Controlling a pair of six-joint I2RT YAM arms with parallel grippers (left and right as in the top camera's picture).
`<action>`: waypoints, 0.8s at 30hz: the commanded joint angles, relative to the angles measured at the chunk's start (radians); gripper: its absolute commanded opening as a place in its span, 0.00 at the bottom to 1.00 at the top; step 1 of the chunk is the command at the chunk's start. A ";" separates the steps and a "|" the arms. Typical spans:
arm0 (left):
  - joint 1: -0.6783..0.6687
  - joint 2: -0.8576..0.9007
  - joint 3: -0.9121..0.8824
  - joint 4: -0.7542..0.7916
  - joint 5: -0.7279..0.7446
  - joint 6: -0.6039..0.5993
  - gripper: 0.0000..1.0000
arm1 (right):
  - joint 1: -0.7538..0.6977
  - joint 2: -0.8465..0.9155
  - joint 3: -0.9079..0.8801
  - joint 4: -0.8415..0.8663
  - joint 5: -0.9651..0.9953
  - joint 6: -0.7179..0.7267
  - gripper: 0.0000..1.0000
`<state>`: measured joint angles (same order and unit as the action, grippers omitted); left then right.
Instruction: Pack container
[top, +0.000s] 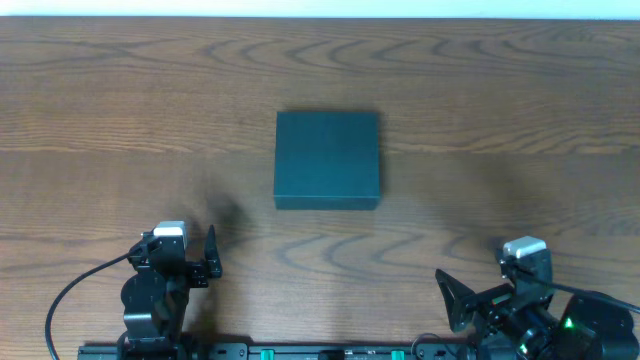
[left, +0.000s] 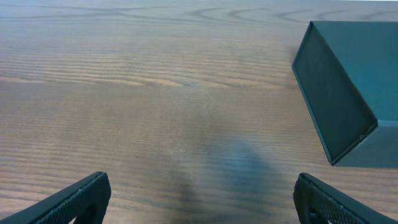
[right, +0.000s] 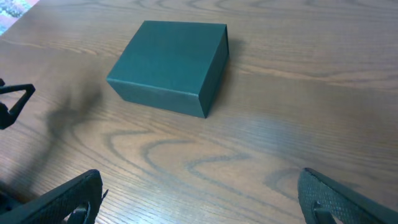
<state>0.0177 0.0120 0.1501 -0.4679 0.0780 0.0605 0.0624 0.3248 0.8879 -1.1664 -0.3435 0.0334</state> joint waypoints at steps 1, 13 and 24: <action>0.004 -0.007 -0.018 0.002 -0.008 0.014 0.95 | 0.006 -0.003 0.000 -0.001 -0.004 0.007 0.99; 0.004 -0.007 -0.018 0.002 -0.008 0.014 0.96 | 0.006 -0.003 0.000 -0.002 -0.004 0.007 0.99; 0.004 -0.007 -0.018 0.002 -0.008 0.014 0.95 | 0.006 -0.021 -0.071 0.071 0.267 -0.102 0.99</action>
<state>0.0177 0.0120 0.1501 -0.4679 0.0780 0.0605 0.0624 0.3225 0.8669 -1.1252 -0.1761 -0.0402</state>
